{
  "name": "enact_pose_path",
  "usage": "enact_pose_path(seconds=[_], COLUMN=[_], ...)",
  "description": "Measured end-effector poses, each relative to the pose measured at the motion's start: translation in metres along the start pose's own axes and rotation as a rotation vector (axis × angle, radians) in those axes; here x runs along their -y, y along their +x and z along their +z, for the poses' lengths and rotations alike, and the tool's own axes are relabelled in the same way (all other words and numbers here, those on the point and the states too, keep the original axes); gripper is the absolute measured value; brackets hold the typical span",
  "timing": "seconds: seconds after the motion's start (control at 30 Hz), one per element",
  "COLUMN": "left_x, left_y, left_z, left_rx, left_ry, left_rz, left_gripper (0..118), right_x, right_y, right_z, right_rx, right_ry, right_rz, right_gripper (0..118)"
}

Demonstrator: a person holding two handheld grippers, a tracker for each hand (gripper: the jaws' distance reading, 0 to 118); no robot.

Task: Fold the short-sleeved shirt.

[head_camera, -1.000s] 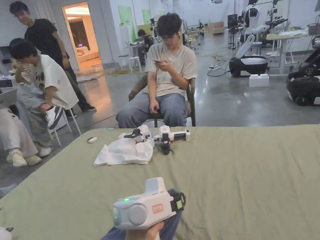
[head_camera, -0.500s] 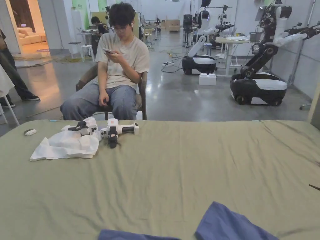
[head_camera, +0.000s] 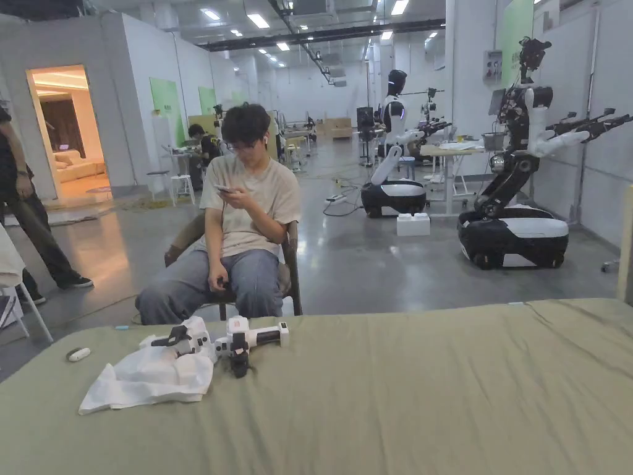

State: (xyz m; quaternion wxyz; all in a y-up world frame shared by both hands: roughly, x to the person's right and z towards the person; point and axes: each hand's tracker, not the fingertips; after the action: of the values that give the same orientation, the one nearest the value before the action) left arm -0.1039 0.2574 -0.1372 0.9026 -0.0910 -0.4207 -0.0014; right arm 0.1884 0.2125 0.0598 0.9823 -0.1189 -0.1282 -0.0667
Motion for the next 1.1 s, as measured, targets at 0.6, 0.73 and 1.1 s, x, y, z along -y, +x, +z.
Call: enact_pose_path(seconds=[0.6,0.73,1.1], left_x=[0.017,0.017,0.021], left_y=[0.007,0.004,-0.018], left_z=[0.161,0.161,0.14], left_rx=[-0.461,-0.469,-0.429], left_ry=[0.093,0.1,0.065], left_rz=[-0.085,-0.06,0.032], left_gripper=[0,0,0], right_x=[-0.011,-0.015,-0.008], right_y=[-0.033,-0.031,-0.031], right_z=[-0.001,-0.002,-0.005], right_rx=[-0.087,-0.076,-0.071], right_ry=[0.074,0.084,0.042], right_rz=[0.068,0.045,0.048], right_gripper=[0,0,0])
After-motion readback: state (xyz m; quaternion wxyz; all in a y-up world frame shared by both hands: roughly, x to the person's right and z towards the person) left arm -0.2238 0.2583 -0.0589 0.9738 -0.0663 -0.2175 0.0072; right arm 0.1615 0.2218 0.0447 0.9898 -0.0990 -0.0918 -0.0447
